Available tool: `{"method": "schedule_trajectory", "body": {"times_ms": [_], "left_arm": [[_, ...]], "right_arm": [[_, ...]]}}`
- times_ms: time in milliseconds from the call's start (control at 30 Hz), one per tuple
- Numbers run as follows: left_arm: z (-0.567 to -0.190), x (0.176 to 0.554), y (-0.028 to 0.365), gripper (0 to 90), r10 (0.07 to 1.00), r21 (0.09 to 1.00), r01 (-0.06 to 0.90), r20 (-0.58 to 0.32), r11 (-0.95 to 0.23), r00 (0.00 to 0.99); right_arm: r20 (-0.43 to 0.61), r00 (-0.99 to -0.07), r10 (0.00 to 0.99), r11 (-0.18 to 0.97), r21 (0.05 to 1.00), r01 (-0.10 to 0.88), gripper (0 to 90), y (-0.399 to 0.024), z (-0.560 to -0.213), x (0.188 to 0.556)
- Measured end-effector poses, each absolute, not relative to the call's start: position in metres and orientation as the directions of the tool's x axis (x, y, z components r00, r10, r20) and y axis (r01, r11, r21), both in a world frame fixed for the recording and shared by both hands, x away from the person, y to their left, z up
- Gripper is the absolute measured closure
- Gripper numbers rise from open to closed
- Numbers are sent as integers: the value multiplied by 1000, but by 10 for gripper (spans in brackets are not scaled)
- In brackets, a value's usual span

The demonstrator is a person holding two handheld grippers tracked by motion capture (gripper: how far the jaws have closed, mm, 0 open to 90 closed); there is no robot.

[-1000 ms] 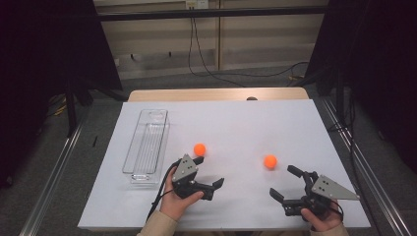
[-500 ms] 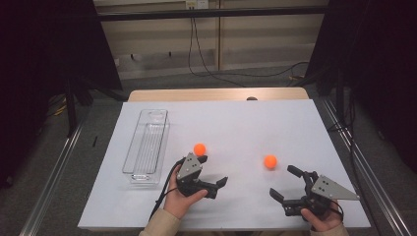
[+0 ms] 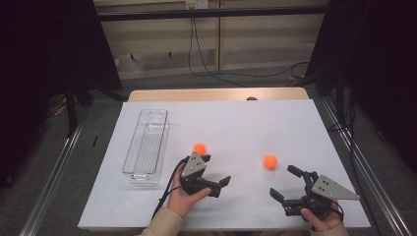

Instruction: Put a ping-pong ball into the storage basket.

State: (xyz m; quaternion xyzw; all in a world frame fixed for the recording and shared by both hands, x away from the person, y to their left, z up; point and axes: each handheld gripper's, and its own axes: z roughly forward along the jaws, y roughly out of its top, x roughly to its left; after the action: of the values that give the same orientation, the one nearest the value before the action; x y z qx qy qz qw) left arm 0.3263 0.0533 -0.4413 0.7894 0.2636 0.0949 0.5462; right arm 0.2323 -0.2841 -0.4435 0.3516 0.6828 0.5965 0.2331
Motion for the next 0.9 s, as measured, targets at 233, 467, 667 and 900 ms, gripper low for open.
{"method": "schedule_trajectory", "body": {"times_ms": [233, 467, 667, 900], "left_arm": [[-442, 328, 49, 25, 519, 910, 315, -138, -270, 844], [-443, 329, 47, 27, 519, 907, 321, -143, -271, 843], [-443, 330, 45, 27, 520, 904, 327, -146, -275, 841], [-443, 331, 42, 27, 516, 901, 329, -147, -281, 844]], "right_arm": [[101, -645, 758, 41, 979, 201, 22, -284, -443, 232], [100, -644, 758, 41, 979, 200, 22, -284, -443, 232], [99, -643, 759, 41, 979, 199, 22, -284, -443, 232], [96, -642, 761, 42, 980, 196, 22, -285, -443, 232]]}}
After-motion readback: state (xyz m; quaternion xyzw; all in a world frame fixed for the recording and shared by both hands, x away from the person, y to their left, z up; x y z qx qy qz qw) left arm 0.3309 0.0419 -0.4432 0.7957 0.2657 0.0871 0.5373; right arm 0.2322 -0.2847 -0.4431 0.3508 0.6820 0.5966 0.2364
